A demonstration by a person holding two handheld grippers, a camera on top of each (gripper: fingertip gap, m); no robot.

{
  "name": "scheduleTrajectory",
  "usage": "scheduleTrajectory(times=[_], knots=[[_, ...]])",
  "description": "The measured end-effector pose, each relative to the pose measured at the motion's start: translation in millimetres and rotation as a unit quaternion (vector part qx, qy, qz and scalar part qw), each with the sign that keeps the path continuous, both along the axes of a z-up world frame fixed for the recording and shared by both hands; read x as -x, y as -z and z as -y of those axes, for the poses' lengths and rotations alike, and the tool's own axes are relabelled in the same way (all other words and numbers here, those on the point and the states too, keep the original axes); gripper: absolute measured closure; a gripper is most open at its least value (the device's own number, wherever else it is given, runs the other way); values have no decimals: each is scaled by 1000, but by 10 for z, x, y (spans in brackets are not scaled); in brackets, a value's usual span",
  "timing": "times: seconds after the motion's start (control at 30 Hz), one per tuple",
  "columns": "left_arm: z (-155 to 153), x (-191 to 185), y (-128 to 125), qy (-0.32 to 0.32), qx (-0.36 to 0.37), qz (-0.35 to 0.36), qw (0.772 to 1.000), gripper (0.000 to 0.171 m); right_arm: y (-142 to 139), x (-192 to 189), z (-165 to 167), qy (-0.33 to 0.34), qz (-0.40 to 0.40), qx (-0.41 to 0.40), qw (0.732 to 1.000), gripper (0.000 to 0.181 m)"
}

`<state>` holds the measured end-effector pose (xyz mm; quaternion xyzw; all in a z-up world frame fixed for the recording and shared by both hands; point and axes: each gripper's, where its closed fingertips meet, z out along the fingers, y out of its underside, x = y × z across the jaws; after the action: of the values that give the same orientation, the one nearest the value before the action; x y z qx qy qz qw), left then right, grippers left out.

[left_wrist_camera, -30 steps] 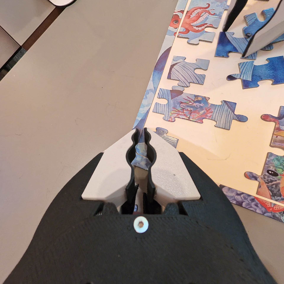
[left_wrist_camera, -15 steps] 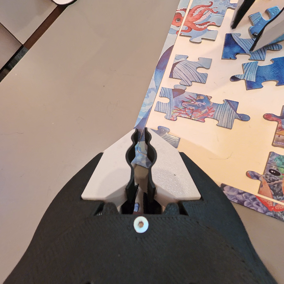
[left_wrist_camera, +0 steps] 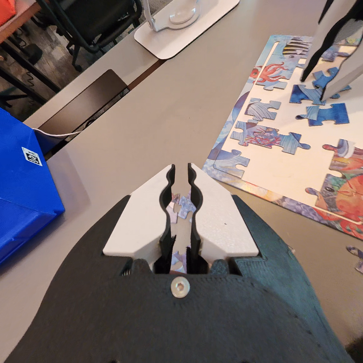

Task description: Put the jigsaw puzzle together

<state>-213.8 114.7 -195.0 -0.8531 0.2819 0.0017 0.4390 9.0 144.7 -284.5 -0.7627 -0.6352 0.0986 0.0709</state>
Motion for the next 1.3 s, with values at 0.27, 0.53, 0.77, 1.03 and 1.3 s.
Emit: scheduleTrajectory(times=[0.27, 0.53, 0.77, 1.03, 1.3], knots=[[707, -367, 92, 122, 54, -3, 991, 141, -30, -3, 17, -8, -6, 4, 1000, 140], [1332, -824, 699, 189, 136, -56, 971, 78, -6, 20, 47, -16, -3, 5, 1000, 140], [1321, -868, 898, 169, 148, -58, 973, 66, -24, 20, 46, -16, -5, 3, 1000, 140], [1215, -624, 930, 115, 163, -36, 979, 56, -20, -4, 23, -13, -3, 2, 1000, 140], [947, 60, 789, 13, 118, -112, 987, 81, -21, -10, 22, -14, -3, 2, 1000, 140]])
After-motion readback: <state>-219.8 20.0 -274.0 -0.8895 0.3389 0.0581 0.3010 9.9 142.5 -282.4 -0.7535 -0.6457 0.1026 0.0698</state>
